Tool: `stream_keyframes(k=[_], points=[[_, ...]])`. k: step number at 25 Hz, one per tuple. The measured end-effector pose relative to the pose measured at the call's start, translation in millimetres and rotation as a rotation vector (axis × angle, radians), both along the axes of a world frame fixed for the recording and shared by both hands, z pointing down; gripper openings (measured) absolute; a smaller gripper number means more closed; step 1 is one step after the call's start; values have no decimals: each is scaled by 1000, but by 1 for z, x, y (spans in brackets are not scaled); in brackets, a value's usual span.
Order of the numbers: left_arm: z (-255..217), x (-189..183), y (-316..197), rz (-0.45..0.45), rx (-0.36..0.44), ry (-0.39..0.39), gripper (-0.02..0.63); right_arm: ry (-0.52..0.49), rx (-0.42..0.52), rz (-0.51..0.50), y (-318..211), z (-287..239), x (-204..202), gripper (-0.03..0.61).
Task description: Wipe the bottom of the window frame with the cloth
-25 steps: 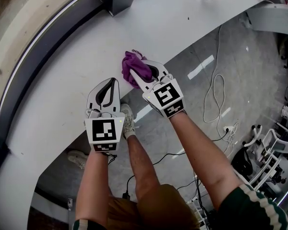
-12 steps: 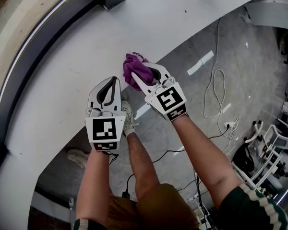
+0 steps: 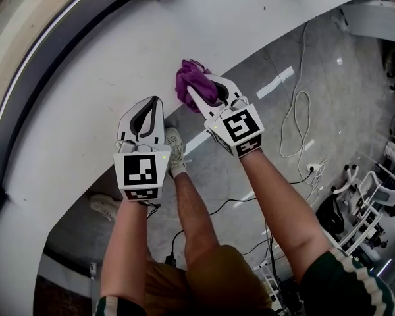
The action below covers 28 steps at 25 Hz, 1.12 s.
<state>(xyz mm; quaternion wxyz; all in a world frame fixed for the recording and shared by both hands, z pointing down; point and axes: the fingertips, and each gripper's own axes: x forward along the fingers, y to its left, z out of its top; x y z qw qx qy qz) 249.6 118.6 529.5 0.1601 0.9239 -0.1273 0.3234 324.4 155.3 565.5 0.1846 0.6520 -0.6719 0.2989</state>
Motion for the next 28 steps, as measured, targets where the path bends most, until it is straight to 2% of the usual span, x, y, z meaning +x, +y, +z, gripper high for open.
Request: stream_keyframes(k=[8, 15, 28], points=[[0, -25, -12, -2, 10, -12, 8, 1, -10, -13, -5, 1, -16, 97], [-4, -47, -24, -26, 13, -12, 8, -22, -13, -44, -11, 2, -52, 97], [-10, -113, -32, -87, -5, -25, 8, -41, -22, -100, -23, 2, -115, 97]])
